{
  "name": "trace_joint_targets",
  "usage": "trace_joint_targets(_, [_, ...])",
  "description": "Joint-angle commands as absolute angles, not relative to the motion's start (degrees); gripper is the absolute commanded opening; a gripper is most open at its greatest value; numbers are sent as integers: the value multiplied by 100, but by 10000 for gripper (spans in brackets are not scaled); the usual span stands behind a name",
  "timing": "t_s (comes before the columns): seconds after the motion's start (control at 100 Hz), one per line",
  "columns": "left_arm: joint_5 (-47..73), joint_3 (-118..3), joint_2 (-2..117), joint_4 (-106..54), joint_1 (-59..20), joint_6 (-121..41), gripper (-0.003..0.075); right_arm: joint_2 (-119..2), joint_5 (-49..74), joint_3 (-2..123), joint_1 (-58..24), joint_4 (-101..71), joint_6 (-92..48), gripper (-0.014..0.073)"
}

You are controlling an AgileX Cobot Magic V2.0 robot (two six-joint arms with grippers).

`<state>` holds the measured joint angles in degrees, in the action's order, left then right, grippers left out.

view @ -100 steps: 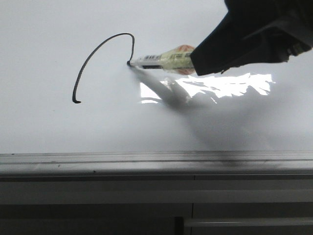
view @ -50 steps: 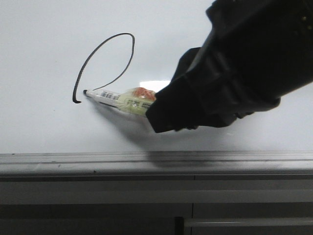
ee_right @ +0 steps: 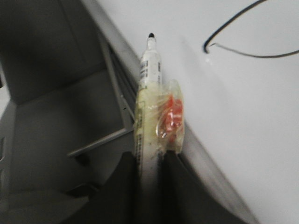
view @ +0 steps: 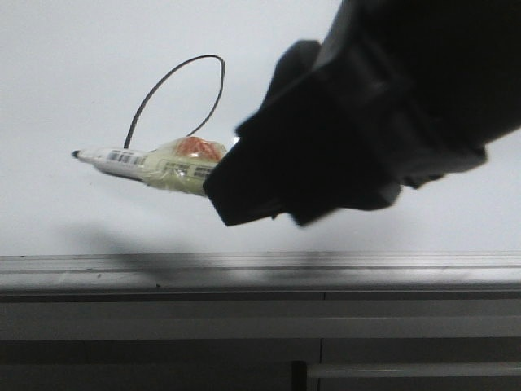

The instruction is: Write number 0 on whiteboard

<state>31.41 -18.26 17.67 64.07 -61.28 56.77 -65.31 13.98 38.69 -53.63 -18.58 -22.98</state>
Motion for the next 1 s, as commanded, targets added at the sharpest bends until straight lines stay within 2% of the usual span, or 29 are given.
trace_joint_targets(0.0, [2563, -1971, 1813, 6527, -6141, 5243, -19, -6228, 2020, 4131, -5430, -1850, -2305, -69])
trace_joint_targets(0.08, [2168, -1971, 1813, 6430, -6141, 4700, -11, -6213, 2817, 4243, -5430, -1850, -2305, -69])
trace_joint_targets(0.15, [1763, -1971, 1838, 6322, -6141, 4315, 41, -6213, 3160, 4327, -5430, -1850, -2305, -69])
trace_joint_targets(0.22, [1595, -1971, 1919, 6198, -6141, 4074, 136, -6213, 3257, 4408, -5430, -1850, -2305, -69])
trace_joint_targets(0.34, [1551, -1971, 2200, 5993, -6141, 3591, 348, -6223, 3431, 4634, -5430, -1795, -2305, -69])
trace_joint_targets(0.41, [1416, -1971, 2468, 5868, -6141, 3261, 402, -6269, 3575, 4793, -5430, -1686, -2305, -69])
trace_joint_targets(0.65, [876, -1983, 3507, 6338, -6141, 2462, 342, -6705, 3919, 5481, -5430, -1347, -2305, -69])
trace_joint_targets(0.8, [1073, -2065, 3538, 6405, -6141, 2544, 313, -7008, 3923, 5672, -5430, -818, -2162, -69])
trace_joint_targets(0.99, [1248, -2054, 3538, 6484, -6153, 2465, 313, -7319, 4028, 5895, -5439, -611, -1945, -69])
